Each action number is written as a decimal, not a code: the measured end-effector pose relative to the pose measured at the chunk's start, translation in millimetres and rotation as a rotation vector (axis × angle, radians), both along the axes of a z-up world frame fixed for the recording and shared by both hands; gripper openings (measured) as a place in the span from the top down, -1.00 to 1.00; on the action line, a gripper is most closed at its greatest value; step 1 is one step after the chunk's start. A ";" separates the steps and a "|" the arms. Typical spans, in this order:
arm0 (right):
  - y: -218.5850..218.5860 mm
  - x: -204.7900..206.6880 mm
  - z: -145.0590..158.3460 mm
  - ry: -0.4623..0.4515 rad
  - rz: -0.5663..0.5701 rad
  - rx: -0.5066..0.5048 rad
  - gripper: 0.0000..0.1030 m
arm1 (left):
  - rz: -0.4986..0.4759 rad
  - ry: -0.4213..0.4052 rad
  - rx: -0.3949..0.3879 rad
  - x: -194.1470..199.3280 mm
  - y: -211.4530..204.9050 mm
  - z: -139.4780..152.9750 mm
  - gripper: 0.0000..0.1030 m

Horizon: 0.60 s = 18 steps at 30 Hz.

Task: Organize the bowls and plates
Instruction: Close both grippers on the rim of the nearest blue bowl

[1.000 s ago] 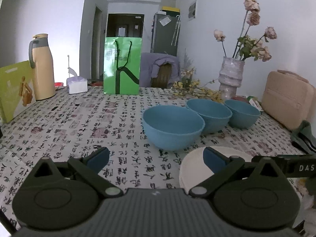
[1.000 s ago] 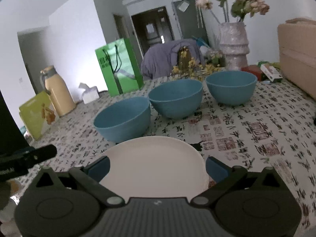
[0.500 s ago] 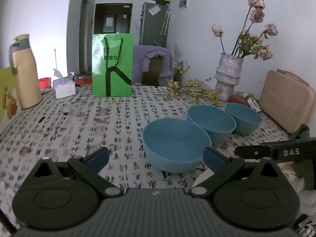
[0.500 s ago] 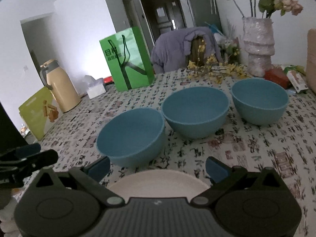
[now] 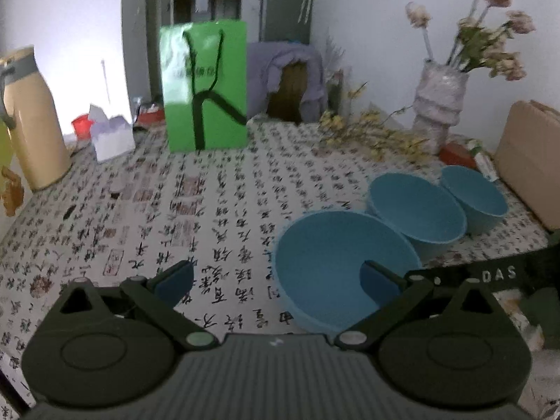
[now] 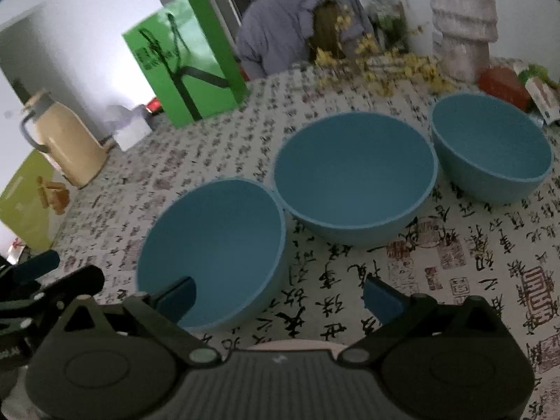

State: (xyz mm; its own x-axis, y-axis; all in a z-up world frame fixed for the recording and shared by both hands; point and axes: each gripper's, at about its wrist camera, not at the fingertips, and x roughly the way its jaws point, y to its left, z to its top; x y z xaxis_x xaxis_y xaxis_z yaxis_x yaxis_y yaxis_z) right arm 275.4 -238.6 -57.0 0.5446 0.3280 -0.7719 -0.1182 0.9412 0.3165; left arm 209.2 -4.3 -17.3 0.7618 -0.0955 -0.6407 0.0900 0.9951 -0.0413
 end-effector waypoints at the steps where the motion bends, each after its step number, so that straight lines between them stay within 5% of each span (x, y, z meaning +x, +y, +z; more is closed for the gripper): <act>1: 0.7 4.1 -2.6 0.015 -0.003 0.002 -0.98 | 0.007 0.015 -0.003 6.4 1.3 -2.9 -1.00; 11: 9.1 20.4 -15.2 0.042 -0.039 -0.039 -0.72 | 0.041 0.138 -0.085 52.3 14.7 -30.9 -1.00; 18: 18.1 28.5 -17.3 0.070 -0.004 -0.050 -0.24 | 0.032 0.166 -0.089 67.8 9.1 -41.3 -0.99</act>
